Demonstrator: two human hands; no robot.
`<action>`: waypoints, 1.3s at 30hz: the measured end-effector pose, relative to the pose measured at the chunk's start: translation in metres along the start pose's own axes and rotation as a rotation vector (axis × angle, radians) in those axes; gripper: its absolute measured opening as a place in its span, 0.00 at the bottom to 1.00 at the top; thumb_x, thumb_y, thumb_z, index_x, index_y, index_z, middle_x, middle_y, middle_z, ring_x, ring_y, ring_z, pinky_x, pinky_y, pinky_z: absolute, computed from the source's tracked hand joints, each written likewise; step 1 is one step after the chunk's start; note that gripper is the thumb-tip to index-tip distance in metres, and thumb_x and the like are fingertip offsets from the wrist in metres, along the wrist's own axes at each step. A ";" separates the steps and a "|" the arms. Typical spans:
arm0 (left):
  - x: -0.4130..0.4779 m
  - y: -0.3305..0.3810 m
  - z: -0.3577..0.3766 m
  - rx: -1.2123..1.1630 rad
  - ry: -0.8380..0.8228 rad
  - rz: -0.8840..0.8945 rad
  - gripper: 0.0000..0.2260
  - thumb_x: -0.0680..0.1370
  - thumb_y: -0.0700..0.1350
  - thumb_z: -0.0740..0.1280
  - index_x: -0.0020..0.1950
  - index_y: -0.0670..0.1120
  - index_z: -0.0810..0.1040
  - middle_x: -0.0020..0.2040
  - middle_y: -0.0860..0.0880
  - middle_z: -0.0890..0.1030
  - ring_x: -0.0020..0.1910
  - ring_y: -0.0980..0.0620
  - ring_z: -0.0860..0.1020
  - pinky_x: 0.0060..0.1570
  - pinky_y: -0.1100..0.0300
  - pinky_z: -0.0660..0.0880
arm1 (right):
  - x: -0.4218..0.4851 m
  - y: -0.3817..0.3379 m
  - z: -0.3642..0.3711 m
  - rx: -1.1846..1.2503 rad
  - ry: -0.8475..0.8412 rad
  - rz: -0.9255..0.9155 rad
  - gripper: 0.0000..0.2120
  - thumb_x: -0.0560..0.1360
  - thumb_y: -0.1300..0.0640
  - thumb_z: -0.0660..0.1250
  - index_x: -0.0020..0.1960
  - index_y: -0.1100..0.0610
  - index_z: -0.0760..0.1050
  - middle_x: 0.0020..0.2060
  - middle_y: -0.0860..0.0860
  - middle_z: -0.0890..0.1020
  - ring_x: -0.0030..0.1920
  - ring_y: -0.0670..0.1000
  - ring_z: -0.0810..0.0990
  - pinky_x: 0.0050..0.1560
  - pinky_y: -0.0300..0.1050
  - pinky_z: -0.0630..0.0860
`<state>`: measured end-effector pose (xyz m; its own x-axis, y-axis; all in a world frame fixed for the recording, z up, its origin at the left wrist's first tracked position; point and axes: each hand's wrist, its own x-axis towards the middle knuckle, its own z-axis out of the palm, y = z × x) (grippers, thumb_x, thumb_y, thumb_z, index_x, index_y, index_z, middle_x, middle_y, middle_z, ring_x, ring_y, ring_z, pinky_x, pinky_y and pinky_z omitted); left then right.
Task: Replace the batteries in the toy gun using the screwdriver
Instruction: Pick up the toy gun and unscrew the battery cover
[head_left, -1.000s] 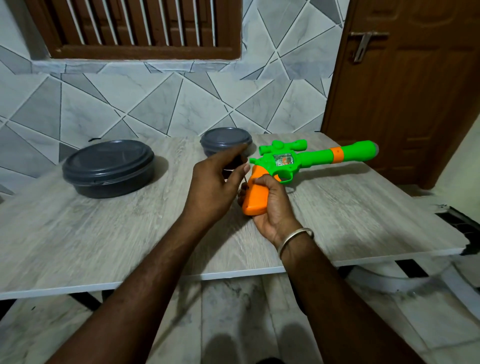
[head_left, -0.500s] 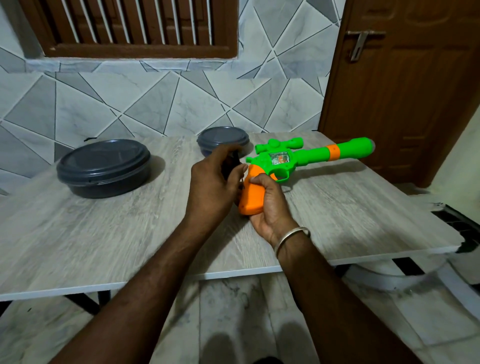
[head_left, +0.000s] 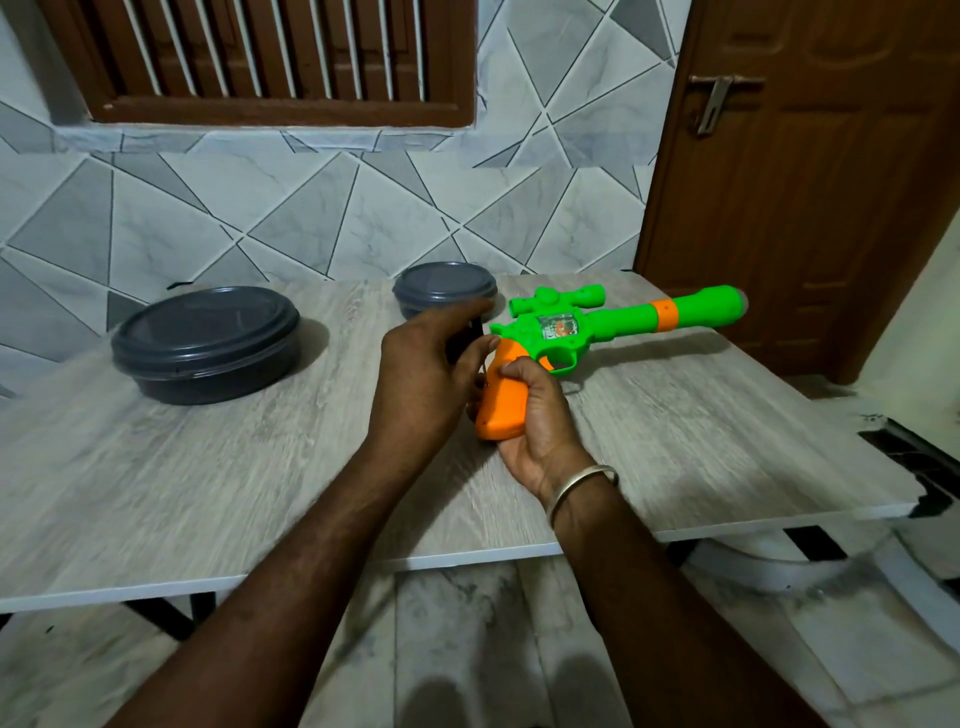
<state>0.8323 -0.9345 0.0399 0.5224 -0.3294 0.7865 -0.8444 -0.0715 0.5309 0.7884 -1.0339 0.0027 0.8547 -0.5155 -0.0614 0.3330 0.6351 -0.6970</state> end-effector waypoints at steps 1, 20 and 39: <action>-0.001 0.000 0.000 -0.002 -0.015 0.010 0.15 0.77 0.40 0.72 0.64 0.47 0.82 0.51 0.51 0.86 0.48 0.57 0.84 0.52 0.59 0.80 | 0.000 0.000 0.000 0.005 -0.001 -0.002 0.09 0.76 0.62 0.59 0.55 0.59 0.74 0.39 0.58 0.78 0.35 0.53 0.77 0.38 0.44 0.74; 0.000 -0.007 -0.004 -0.012 0.018 -0.060 0.13 0.76 0.42 0.74 0.60 0.48 0.83 0.44 0.52 0.85 0.42 0.56 0.84 0.46 0.52 0.82 | 0.000 -0.001 -0.001 -0.003 0.029 -0.002 0.07 0.76 0.63 0.60 0.53 0.59 0.73 0.37 0.57 0.77 0.34 0.52 0.76 0.34 0.44 0.74; -0.009 -0.006 -0.003 -0.066 0.001 -0.085 0.16 0.79 0.41 0.70 0.67 0.48 0.79 0.47 0.50 0.85 0.45 0.57 0.85 0.48 0.51 0.83 | -0.002 -0.002 0.000 -0.016 0.023 0.007 0.08 0.76 0.63 0.60 0.54 0.60 0.72 0.36 0.56 0.77 0.32 0.51 0.77 0.32 0.41 0.74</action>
<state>0.8331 -0.9284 0.0302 0.5920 -0.3235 0.7382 -0.7875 -0.0373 0.6152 0.7858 -1.0339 0.0049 0.8476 -0.5242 -0.0825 0.3204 0.6295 -0.7079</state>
